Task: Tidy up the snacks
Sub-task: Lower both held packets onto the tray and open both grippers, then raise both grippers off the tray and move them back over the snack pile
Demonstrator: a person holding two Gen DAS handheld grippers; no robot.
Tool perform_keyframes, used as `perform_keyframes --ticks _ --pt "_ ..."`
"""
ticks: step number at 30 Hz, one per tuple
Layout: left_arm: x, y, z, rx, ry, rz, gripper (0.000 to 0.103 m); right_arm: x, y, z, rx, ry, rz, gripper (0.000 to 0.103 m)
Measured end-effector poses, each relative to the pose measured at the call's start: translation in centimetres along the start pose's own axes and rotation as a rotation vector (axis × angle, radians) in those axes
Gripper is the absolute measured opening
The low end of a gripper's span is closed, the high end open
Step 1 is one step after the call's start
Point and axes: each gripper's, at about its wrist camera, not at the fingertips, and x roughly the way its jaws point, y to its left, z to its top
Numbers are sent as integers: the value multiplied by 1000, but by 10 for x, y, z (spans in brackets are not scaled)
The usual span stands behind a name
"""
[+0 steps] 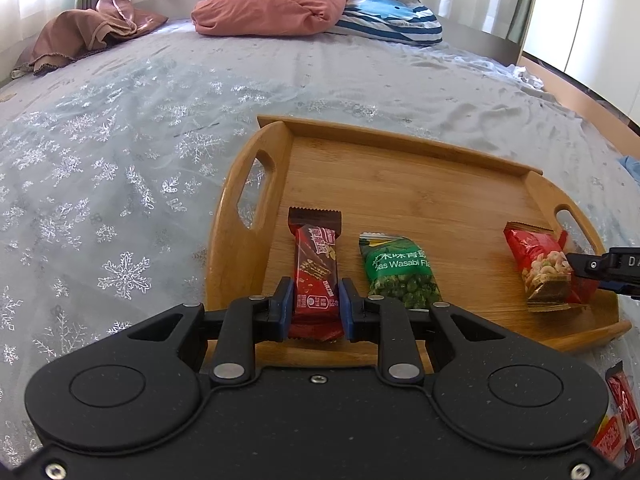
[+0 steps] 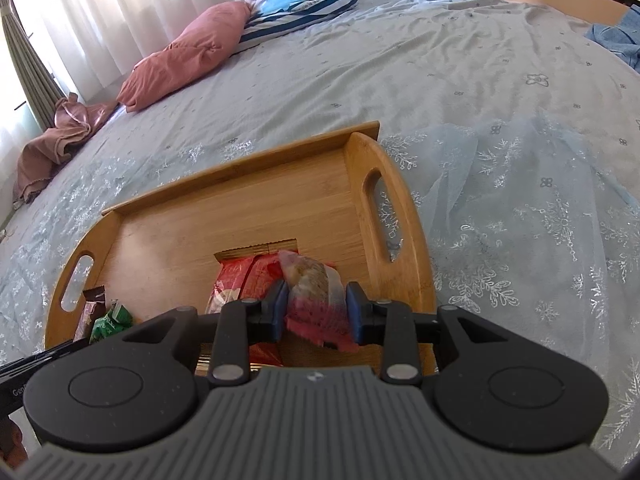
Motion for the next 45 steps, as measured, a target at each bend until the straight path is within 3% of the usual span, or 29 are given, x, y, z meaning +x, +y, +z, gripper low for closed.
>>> perform_keyframes --ticks 4,6,7,17,23,32,45 --pt "-7 -1 0 6 -12 -2 24 0 4 1 -11 -10 11 41" --pt "-12 0 1 -4 -13 6 35 -3 5 1 -20 -17 13 50" --pt "-16 0 1 -6 -16 11 44 -6 6 1 -24 -27 19 60" --pt "-74 1 -7 26 -97 -24 83 -47 9 -8 -119 -110 90 82" --pt "-112 -1 -23 49 -146 -38 86 -79 12 -25 -181 -157 137 92" --pt "-154 -3 -58 42 -175 -65 88 -113 25 -62 -323 -229 130 102" --pt "-190 -5 -112 88 -201 -96 93 -145 24 -117 -447 -320 54 103"
